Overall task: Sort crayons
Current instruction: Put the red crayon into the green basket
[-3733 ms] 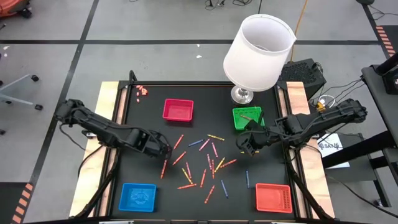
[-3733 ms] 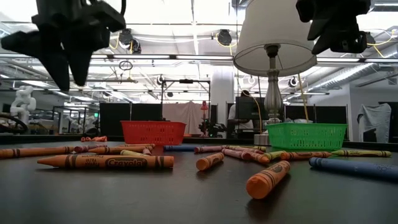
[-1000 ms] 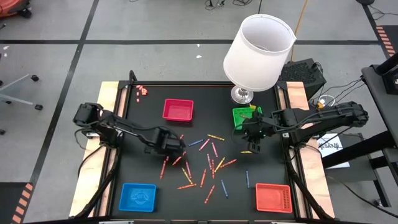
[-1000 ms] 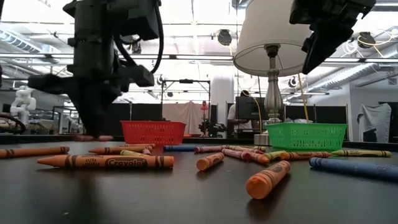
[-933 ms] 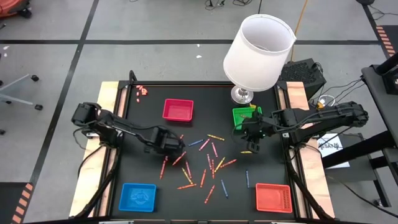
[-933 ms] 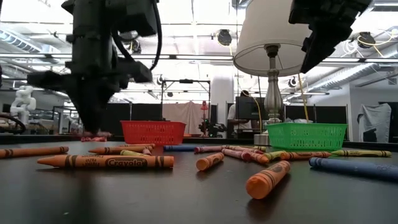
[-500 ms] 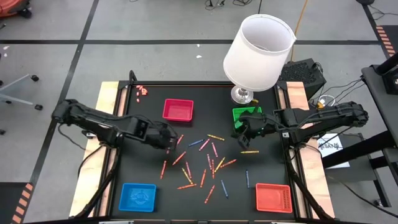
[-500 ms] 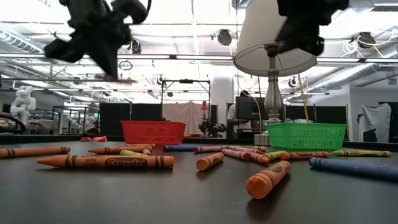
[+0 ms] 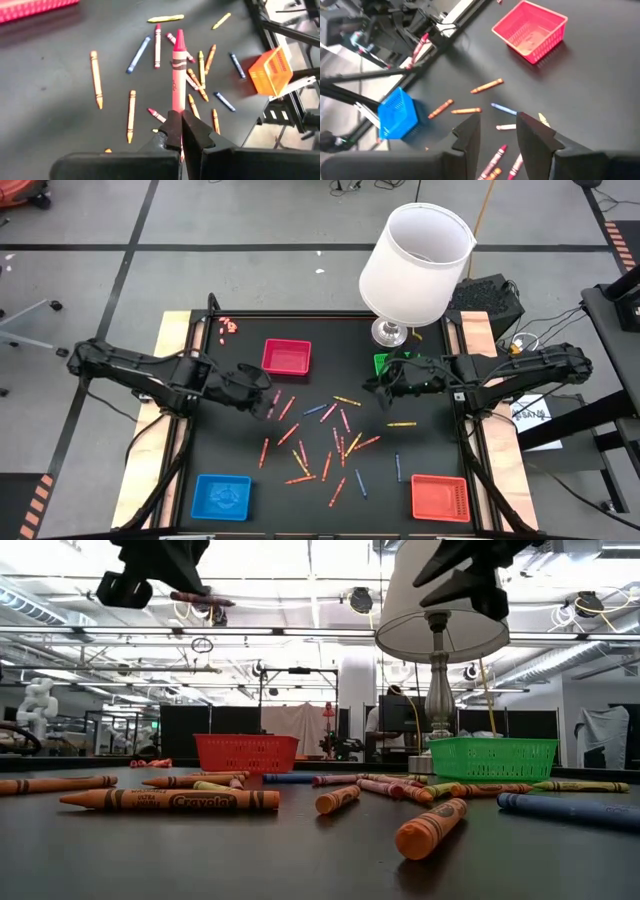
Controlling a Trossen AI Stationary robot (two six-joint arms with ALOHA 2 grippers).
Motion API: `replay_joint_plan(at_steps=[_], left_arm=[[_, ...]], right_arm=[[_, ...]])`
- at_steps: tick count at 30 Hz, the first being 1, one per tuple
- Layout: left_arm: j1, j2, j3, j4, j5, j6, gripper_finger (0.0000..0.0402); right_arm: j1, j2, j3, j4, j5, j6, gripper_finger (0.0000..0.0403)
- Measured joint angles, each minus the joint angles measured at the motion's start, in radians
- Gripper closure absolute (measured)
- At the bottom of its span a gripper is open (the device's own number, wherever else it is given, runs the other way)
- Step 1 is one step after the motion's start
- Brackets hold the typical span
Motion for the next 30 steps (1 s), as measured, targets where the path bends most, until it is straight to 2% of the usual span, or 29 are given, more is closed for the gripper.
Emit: replay_joint_plan(at_steps=[15,22,26,30], left_arm=[[0.000,-0.006,0.000,0.254,-0.004,0.248,0.0401],[0.000,-0.006,0.001,0.284,-0.013,0.363,0.0401],[0.000,-0.006,0.001,0.314,-0.013,0.406,0.0401],[0.000,-0.006,0.001,0.430,-0.013,0.436,0.0401]], right_arm=[[0.054,0.042,0.000,0.115,-0.002,0.039,0.0293],[0.077,0.086,0.000,0.183,-0.002,0.027,0.0293],[0.080,0.116,0.000,0.295,-0.005,-0.014,0.0293],[0.081,0.154,0.000,0.557,-0.051,-0.134,0.0293]])
